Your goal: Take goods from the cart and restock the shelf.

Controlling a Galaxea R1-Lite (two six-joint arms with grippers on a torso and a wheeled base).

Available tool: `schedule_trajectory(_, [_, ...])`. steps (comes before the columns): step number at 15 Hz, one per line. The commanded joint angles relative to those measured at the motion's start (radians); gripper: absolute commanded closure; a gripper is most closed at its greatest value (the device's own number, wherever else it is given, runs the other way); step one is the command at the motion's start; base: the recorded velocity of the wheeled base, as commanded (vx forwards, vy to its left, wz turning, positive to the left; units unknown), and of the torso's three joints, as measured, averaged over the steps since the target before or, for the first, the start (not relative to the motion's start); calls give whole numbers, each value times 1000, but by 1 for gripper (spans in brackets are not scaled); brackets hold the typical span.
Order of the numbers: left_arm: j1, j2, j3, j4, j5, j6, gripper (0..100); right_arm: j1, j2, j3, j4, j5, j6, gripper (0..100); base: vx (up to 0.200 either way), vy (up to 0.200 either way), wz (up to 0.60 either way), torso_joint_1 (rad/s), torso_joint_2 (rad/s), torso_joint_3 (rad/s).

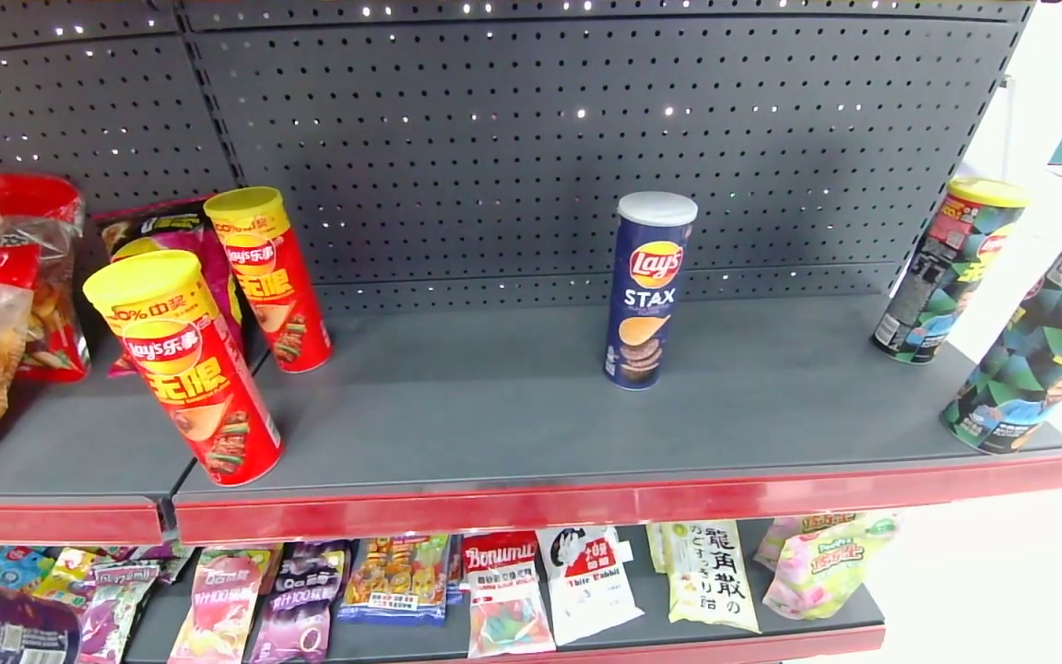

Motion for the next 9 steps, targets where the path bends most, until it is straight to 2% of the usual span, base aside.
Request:
schedule_trajectory(1, [-9,-38,13,0,-30,-1,100,8,408,-357,-37,61,109,0,0,0,0,0,0,0])
schedule_trajectory(2, [-9,-46,34,0,-73,0,100,30,523,-483,-45,107,144,0,0,0,0,0,0,0])
schedule_trajectory(3, [-9,-46,40,0,-77,2,100,51,572,-514,-45,153,126,0,0,0,0,0,0,0])
schedule_trajectory(4, [-9,-43,42,0,-80,2,100,83,628,-527,-48,212,56,0,0,0,0,0,0,0])
schedule_trajectory(5, [-9,-23,37,-2,-75,2,100,135,733,-532,-57,224,-43,0,0,0,0,0,0,0])
schedule_trajectory(7, [-10,-15,37,-4,-86,-58,100,264,983,-670,-77,222,-48,0,0,0,0,0,0,0])
schedule_trajectory(9, [-10,-20,42,-4,-84,-69,100,327,1167,-771,-137,221,-46,0,0,0,0,0,0,0])
